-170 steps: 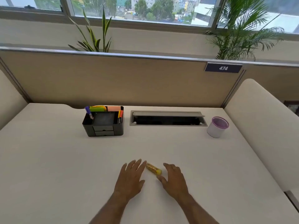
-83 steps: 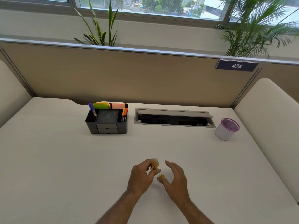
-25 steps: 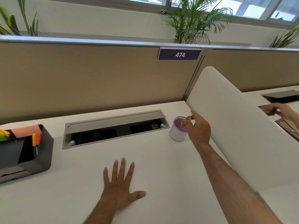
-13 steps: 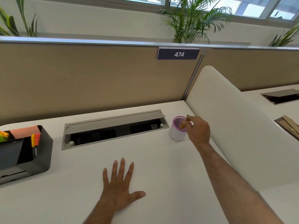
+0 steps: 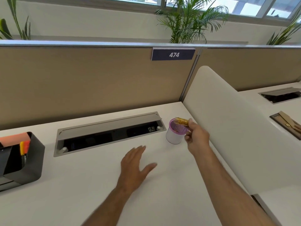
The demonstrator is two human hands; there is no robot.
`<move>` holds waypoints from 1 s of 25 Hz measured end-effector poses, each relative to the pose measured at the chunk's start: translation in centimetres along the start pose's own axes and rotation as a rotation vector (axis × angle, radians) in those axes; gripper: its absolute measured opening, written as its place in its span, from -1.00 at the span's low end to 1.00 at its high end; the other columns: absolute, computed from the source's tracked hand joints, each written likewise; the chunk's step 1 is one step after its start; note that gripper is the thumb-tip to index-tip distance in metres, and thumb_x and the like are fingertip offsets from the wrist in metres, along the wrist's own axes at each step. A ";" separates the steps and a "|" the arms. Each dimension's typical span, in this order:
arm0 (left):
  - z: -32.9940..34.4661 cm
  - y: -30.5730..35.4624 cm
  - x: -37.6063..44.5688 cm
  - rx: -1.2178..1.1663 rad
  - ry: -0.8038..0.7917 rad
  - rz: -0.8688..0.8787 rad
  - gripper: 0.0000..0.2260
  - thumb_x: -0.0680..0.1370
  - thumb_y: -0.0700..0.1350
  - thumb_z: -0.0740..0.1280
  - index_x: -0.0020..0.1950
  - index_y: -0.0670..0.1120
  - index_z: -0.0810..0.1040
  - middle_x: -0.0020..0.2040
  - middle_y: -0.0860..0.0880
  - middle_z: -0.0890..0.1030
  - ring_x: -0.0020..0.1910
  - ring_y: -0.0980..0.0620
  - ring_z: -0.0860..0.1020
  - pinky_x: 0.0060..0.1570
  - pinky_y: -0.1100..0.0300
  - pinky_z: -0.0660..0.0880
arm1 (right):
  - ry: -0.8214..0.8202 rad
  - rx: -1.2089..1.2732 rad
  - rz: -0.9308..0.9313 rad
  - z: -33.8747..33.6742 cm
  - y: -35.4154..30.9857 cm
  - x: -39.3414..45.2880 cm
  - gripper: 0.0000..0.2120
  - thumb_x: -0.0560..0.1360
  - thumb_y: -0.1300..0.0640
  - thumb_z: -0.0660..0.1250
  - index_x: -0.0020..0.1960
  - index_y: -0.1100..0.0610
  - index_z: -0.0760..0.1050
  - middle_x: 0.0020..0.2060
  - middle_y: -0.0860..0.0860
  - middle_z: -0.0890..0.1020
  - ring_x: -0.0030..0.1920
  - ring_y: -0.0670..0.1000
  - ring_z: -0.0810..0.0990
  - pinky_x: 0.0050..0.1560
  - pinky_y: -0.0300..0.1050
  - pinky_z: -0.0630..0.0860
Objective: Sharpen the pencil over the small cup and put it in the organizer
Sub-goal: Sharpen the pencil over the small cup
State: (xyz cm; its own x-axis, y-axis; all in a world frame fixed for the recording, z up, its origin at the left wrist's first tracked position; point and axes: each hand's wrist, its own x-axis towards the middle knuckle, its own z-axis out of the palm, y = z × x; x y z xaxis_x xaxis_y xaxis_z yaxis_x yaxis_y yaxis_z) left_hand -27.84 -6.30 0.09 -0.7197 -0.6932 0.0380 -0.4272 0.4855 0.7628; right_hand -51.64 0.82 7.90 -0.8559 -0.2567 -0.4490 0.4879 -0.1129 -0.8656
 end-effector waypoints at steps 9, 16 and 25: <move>3.2 9.7 8.6 -0.428 0.196 0.159 -0.71 0.48 -0.09 0.49 0.20 0.07 0.63 0.08 0.06 0.67 0.09 0.18 0.56 0.05 0.25 0.50 | -0.350 0.109 0.377 -0.2 1.7 -3.4 -0.87 0.56 0.17 0.34 -0.01 0.20 0.64 -0.22 0.10 0.70 -0.46 -0.11 0.44 -0.58 -0.31 0.36; 2.1 9.8 11.8 -0.071 0.221 0.244 -0.78 0.47 -0.05 0.49 0.11 0.05 0.66 -0.02 0.05 0.70 -0.04 0.01 0.60 -0.06 0.00 0.58 | -0.284 -0.506 -0.659 -2.4 0.0 -2.1 -0.80 0.36 0.12 0.56 -0.05 -0.02 0.65 -0.01 -0.08 0.69 -0.11 -0.08 0.64 -0.22 -0.19 0.62; 1.1 10.9 16.8 0.165 -0.012 0.283 -0.82 0.47 -0.15 0.46 0.06 0.02 0.68 -0.06 -0.04 0.67 -0.03 -0.07 0.55 -0.04 -0.01 0.56 | -0.432 -1.041 -0.980 -2.2 -0.6 4.2 -0.61 0.44 0.16 0.50 0.26 0.01 0.60 0.36 0.05 0.48 0.16 0.08 0.53 0.03 0.11 0.63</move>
State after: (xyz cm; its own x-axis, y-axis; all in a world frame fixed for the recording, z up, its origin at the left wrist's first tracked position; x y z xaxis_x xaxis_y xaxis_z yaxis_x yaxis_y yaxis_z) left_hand -45.20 -12.08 8.35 -0.8284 -0.5128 0.2254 -0.2917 0.7384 0.6081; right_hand -55.91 1.94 6.10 -0.5565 -0.7639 0.3269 -0.7329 0.2659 -0.6263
